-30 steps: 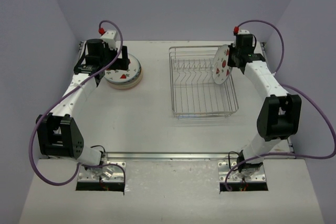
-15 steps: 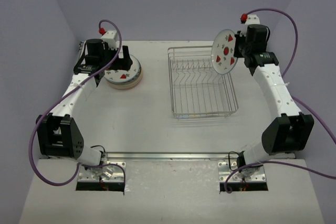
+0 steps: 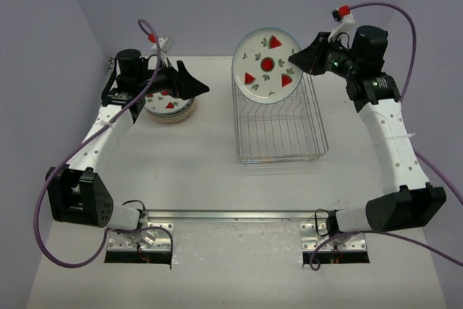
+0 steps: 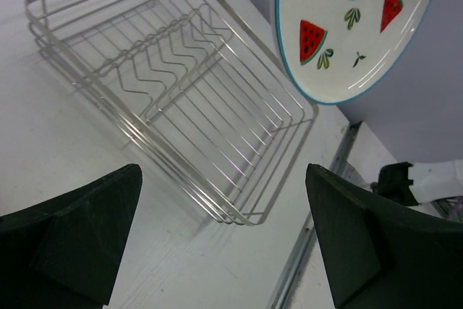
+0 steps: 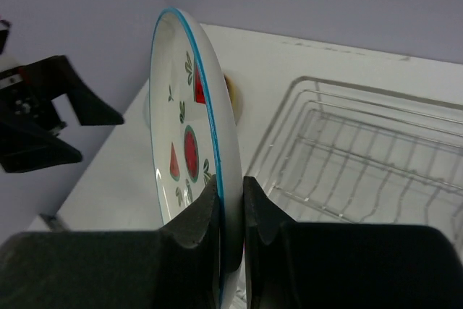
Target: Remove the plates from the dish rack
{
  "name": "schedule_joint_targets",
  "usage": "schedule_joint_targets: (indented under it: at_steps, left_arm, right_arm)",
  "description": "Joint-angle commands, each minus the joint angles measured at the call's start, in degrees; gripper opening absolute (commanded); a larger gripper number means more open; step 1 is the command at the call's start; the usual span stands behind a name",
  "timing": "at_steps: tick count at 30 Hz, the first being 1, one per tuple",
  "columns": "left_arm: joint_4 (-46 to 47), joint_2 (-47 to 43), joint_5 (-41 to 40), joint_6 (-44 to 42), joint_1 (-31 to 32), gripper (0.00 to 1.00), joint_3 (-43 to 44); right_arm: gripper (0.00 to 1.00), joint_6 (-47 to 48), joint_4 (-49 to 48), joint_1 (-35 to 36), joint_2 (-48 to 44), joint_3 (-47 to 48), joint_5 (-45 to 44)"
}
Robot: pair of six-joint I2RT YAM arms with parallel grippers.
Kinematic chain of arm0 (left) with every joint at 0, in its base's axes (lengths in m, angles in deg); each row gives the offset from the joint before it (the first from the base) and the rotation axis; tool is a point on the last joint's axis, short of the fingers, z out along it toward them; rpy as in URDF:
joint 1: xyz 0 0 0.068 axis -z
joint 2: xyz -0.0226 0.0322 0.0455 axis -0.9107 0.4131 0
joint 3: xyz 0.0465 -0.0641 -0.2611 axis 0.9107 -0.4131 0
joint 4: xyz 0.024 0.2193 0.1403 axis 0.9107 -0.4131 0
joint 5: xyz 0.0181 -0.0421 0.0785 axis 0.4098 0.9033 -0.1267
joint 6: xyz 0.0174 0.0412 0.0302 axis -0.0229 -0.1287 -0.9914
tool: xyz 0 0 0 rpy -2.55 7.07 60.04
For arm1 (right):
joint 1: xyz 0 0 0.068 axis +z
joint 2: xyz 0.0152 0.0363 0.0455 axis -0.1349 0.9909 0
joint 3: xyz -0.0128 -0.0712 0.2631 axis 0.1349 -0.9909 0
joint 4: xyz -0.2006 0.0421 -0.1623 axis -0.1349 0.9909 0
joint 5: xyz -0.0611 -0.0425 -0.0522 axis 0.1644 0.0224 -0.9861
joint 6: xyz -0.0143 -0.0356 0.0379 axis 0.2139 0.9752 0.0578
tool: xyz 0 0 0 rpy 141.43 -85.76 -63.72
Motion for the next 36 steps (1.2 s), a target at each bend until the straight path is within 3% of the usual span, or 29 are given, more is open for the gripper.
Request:
schedule_joint_targets:
  at_steps: [1,8,12,15,17,19,20,23,26,27,28,29,34,36]
  left_arm:
    - [2.4,0.6,8.2,2.5,3.1,0.94,2.6]
    - [2.0,1.7,8.8,2.1,5.5,0.93,3.5]
    - [2.3,2.6,9.2,2.4,6.0,0.83,3.3]
    - [3.8,3.7,11.7,3.6,6.0,0.59,2.8]
    - [9.1,4.2,15.6,8.3,6.0,0.35,1.3]
    - [12.5,4.4,17.6,10.9,6.0,0.17,0.3]
    - [12.9,4.6,18.0,11.3,5.9,0.03,0.3]
    - [13.5,4.4,18.2,12.2,4.1,0.0,-0.6]
    - [16.1,4.8,18.8,16.1,-1.5,0.0,-1.5]
    - [16.4,5.2,18.8,17.2,-3.4,0.0,-1.5]
    - [16.6,5.7,18.9,19.0,-5.1,0.0,-1.4]
    - [17.2,6.6,19.3,20.5,-8.2,0.0,-1.2]
    - [12.7,11.1,16.7,19.1,-17.3,0.0,2.5]
    - [2.1,14.7,9.9,11.8,-20.1,0.0,8.2]
  right_arm:
    - [0.0,-8.6,-11.2,3.4,-1.5,-0.7,14.6]
    - [0.0,-8.5,-12.5,9.5,-0.8,-5.0,17.0]
    - [0.0,-10.1,-14.6,11.1,-0.4,-6.8,19.0]
    - [0.0,-11.2,-15.7,11.3,0.3,-7.4,19.7]
    - [0.0,-11.3,-15.9,11.4,1.2,-7.4,19.5]
    - [0.0,-11.2,-15.9,11.3,1.7,-7.6,19.4]
    - [0.0,-10.9,-15.5,11.3,2.2,-7.9,18.3]
    - [0.28,-10.0,-13.8,11.4,3.2,-8.3,16.6]
    - [0.74,-7.8,-10.0,11.3,4.0,-7.5,11.2]
    - [0.77,-7.3,-9.7,11.3,4.0,-7.2,9.0]
    - [0.92,-6.7,-7.5,11.3,4.2,-6.9,6.1]
    - [0.98,-5.8,-6.2,11.3,4.1,-6.8,1.8]
    - [0.99,-2.5,-3.5,11.3,3.6,-8.0,-8.9]
    - [0.99,-1.3,-3.5,11.3,3.0,-8.8,-9.5]
